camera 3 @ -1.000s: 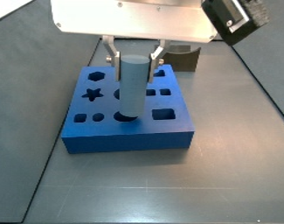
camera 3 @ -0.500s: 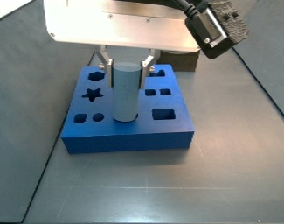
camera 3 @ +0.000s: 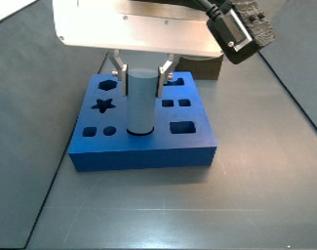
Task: Pick up the oval object. Move up. Place the oval object on the fixture. Regrasp the oval object. Move to above the board. Insert the oval object.
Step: Insert the oval object.
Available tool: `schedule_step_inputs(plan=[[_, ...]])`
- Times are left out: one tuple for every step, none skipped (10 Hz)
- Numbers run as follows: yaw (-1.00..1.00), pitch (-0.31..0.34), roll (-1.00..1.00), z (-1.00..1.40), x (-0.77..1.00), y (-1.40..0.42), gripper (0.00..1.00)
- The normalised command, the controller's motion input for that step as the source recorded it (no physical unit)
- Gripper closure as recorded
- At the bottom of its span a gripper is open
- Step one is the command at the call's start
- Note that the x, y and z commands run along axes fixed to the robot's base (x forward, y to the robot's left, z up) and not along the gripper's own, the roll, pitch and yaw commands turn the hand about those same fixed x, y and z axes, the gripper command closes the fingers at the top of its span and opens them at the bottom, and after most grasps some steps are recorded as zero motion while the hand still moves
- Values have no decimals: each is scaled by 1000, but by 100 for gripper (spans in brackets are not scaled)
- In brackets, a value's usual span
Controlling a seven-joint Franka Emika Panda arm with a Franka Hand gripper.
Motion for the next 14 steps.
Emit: schedule_step_inputs(plan=[[0,-74,51,-237,-11,-140,100],[0,-27,0,-97,0,-66,100],[-9,0,0,0,0,0,100],[0,0,0,-51,0,0,100],[0,0,27,-246,0,114,100],[0,-34,109,-446,0,49,100],[0,-140,104,-646,0,0,100],[0,-243,66,-703,-9,0,100],[0,-274,26,-694,0,0,100],[-43,-310,17,-617,0,-91,100],[-86,-310,17,-597,106,-111,100],[-83,-294,3,-603,174,-46,100],[-71,-279,0,-631,200,0,100],[-51,-236,90,-671,223,-6,100]])
